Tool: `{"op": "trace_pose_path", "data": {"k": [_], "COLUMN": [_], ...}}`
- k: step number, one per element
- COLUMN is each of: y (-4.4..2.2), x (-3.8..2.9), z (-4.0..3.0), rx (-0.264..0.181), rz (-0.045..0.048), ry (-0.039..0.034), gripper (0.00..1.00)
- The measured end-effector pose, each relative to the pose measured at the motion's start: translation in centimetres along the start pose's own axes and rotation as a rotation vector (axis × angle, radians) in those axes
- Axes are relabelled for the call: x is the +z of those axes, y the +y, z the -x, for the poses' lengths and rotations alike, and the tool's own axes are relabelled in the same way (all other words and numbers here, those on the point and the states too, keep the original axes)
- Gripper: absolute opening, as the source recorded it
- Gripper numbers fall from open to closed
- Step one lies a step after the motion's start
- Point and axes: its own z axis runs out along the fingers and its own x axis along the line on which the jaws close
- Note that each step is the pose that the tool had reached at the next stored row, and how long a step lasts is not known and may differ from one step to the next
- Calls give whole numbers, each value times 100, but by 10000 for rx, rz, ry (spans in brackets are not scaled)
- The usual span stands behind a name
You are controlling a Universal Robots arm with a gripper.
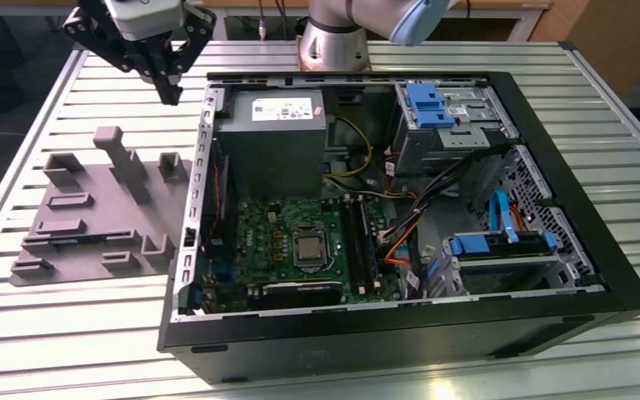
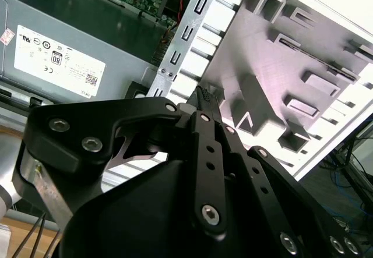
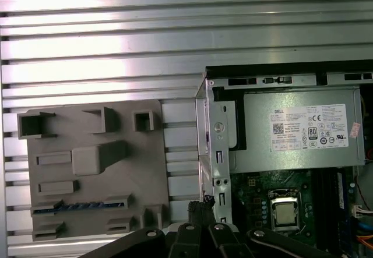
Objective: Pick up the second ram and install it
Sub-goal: 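Reach for the second ram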
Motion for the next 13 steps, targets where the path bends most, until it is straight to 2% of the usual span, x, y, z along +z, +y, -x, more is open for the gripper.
{"op": "trace_pose_path", "data": {"k": [13], "y": [-4], "x": [-2], "z": [-48], "rx": [0], "rz": [-1], "ry": [1], "gripper": [11]}}
